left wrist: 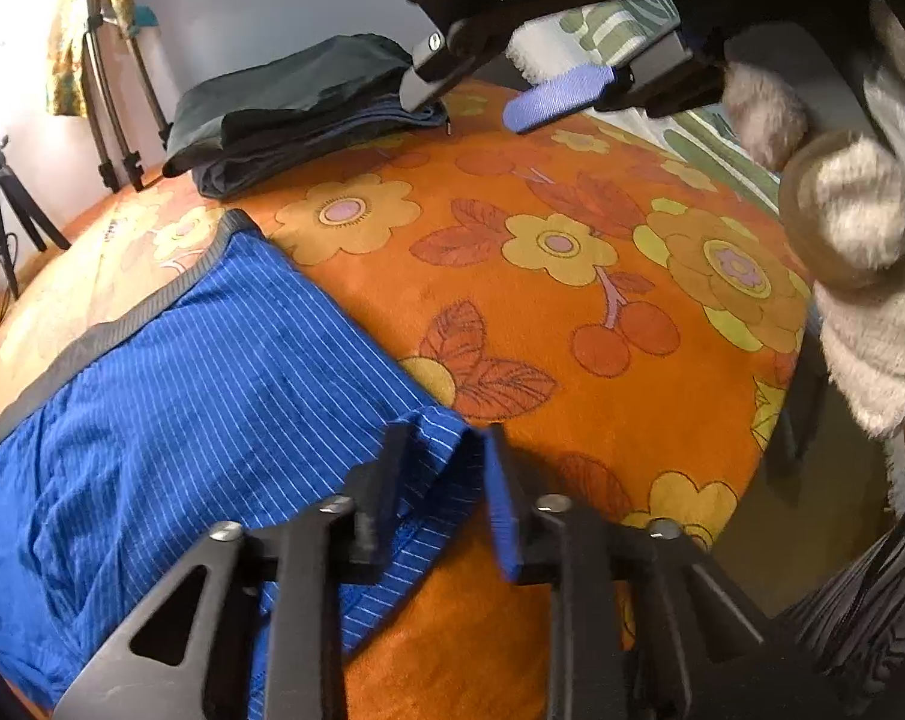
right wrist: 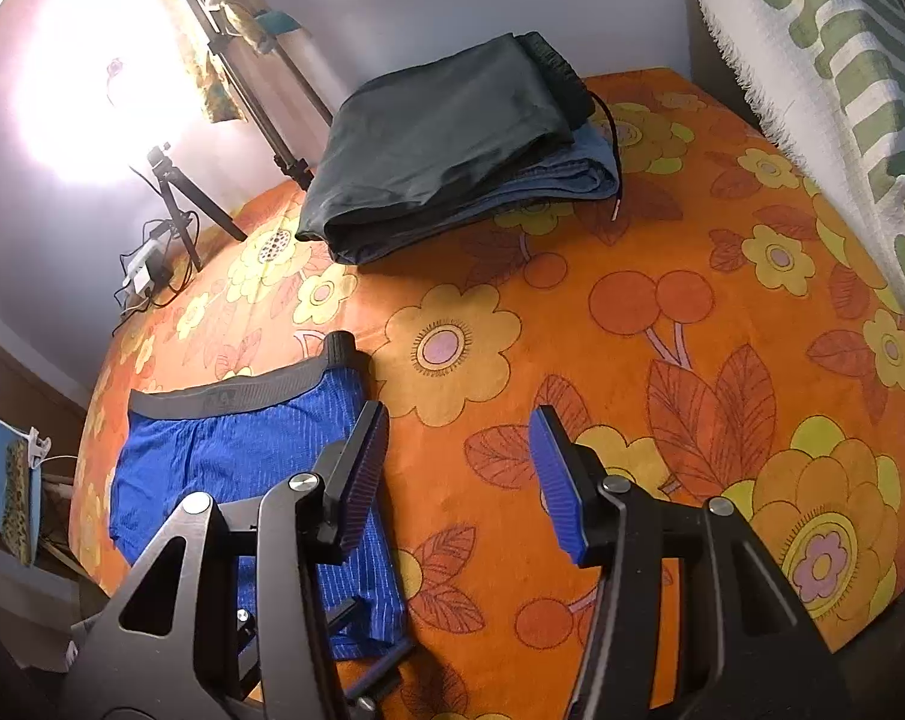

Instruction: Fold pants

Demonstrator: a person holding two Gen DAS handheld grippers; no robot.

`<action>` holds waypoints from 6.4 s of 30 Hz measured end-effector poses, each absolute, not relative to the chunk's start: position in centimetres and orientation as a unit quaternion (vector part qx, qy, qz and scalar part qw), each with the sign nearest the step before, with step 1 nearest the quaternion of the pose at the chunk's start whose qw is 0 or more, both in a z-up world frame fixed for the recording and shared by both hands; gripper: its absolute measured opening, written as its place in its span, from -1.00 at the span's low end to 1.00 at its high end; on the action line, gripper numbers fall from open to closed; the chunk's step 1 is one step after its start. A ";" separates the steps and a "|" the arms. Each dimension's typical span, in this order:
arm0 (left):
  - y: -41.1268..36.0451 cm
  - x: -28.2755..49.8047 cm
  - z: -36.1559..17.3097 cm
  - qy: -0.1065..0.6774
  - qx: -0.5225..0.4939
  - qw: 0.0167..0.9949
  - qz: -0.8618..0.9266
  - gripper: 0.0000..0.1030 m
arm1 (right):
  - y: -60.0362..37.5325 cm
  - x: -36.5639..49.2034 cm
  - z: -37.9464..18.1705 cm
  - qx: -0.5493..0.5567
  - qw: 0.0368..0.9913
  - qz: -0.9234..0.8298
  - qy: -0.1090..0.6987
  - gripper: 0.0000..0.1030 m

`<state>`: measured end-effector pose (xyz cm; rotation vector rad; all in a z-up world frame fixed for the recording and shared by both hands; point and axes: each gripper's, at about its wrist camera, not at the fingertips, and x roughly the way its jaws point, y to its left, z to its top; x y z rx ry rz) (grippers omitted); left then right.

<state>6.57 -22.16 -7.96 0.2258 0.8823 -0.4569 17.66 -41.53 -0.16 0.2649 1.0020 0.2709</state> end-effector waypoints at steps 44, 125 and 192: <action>-12.2 5.1 -2.7 0.386 -0.023 0.897 -0.215 -0.94 | -30.7 26.4 -4.1 0.178 0.795 0.231 0.532 -0.81; 5.9 0.9 -1.1 0.332 -0.103 0.934 -0.084 -0.96 | -10.8 23.1 2.8 0.107 0.813 0.272 0.504 -0.82; 19.0 6.5 -4.9 0.422 -0.191 0.886 -0.021 -0.38 | -16.4 15.1 -1.5 0.080 0.795 0.284 0.530 0.03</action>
